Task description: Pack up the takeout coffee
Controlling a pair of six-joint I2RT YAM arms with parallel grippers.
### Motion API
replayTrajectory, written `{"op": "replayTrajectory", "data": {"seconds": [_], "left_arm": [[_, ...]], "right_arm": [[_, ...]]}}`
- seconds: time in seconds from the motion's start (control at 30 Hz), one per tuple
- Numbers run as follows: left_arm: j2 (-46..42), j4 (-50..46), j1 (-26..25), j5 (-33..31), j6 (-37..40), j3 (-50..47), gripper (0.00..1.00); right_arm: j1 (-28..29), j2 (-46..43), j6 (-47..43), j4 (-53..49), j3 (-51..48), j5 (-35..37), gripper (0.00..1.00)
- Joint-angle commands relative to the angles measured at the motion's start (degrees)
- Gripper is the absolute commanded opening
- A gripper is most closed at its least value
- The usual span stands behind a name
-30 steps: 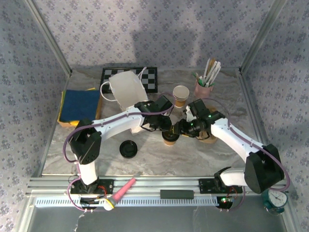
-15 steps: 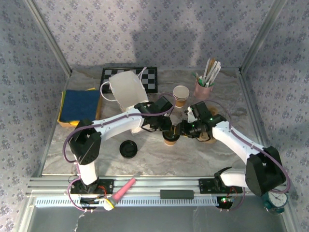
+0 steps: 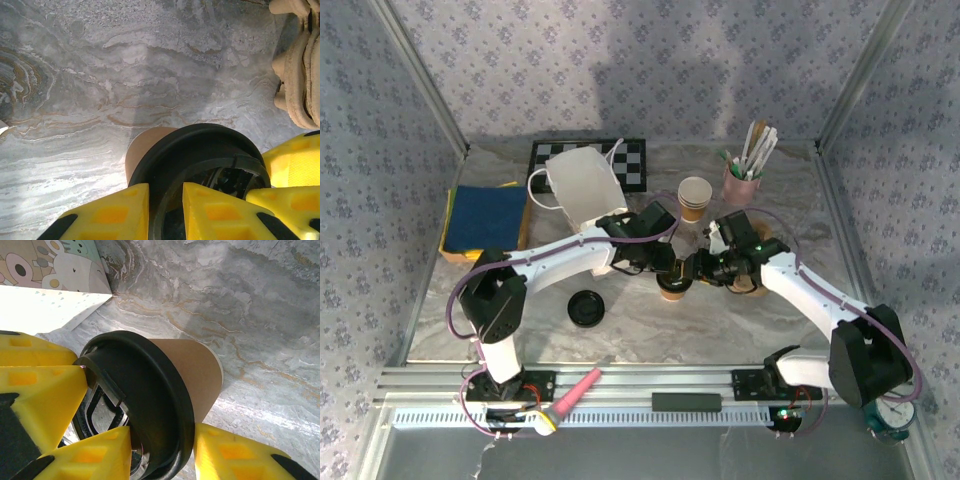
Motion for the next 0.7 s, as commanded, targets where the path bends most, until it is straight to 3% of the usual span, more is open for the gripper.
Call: {"op": "replayTrajectory", "data": {"seconds": [0.0, 0.33, 0.67], "left_arm": [[2.83, -7.27, -0.84, -0.39, 0.57, 0.17, 0.24], [5.12, -5.42, -0.95, 1.25, -0.46, -4.03, 0.23], [3.45, -8.84, -0.84, 0.16, 0.71, 1.68, 0.23]], "right_arm": [[0.26, 1.11, -0.54, -5.04, 1.15, 3.72, 0.36], [-1.00, 2.02, -0.45, -3.22, -4.03, 3.36, 0.36], [-0.59, 0.64, -1.02, -5.02, 1.31, 2.85, 0.38]]}}
